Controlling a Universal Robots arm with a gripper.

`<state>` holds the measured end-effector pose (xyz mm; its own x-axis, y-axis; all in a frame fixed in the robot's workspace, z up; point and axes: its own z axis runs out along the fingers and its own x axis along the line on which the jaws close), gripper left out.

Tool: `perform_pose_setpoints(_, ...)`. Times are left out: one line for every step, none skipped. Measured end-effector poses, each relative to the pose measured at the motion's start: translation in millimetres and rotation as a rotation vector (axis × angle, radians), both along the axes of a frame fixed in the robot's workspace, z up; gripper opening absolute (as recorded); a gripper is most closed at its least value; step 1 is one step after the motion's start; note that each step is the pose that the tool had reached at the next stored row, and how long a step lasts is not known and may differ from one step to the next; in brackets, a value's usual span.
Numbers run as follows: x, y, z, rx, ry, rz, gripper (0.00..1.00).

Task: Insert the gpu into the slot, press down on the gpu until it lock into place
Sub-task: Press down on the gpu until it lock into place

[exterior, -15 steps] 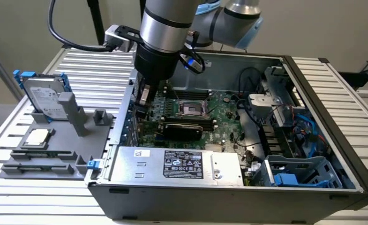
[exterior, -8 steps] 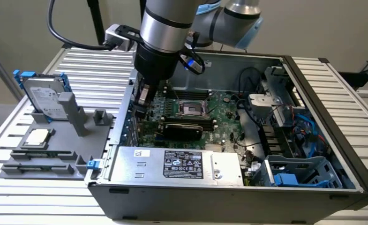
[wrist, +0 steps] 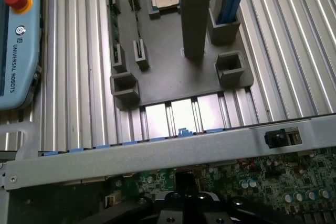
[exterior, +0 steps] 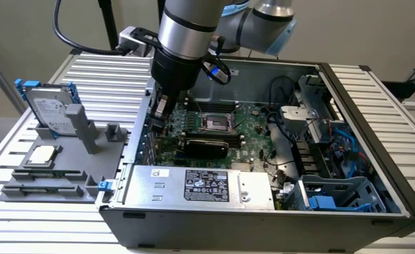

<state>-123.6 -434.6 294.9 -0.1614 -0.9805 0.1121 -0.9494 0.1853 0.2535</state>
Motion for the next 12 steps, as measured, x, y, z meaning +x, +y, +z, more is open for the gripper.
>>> perform_pose_setpoints(0.1,0.0,0.1,-0.0010,0.0003,-0.001,0.11)
perform_pose_setpoints(0.2,0.1,0.3,-0.0020,0.0006,-0.002,0.11)
perform_pose_setpoints(0.4,0.1,0.6,-0.0031,0.0008,-0.003,0.11)
perform_pose_setpoints(0.7,0.3,0.9,-0.0039,0.0008,-0.003,0.11)
perform_pose_setpoints(1.2,0.6,1.5,-0.0047,0.0009,-0.004,0.11)
perform_pose_setpoints(1.7,0.9,1.9,-0.0052,0.0008,-0.004,0.11)
perform_pose_setpoints(2.2,1.0,2.3,-0.0055,0.0007,-0.004,0.11)
perform_pose_setpoints(2.6,1.1,2.4,-0.0057,0.0007,-0.004,0.11)
perform_pose_setpoints(2.7,1.1,2.3,-0.0056,0.0006,-0.004,0.11)
perform_pose_setpoints(2.7,1.1,2.3,-0.0058,0.0006,-0.004,0.11)
perform_pose_setpoints(2.8,1.1,2.3,-0.0065,0.0006,-0.004,0.11)
perform_pose_setpoints(2.9,1.1,2.4,-0.0076,0.0007,-0.004,0.11)
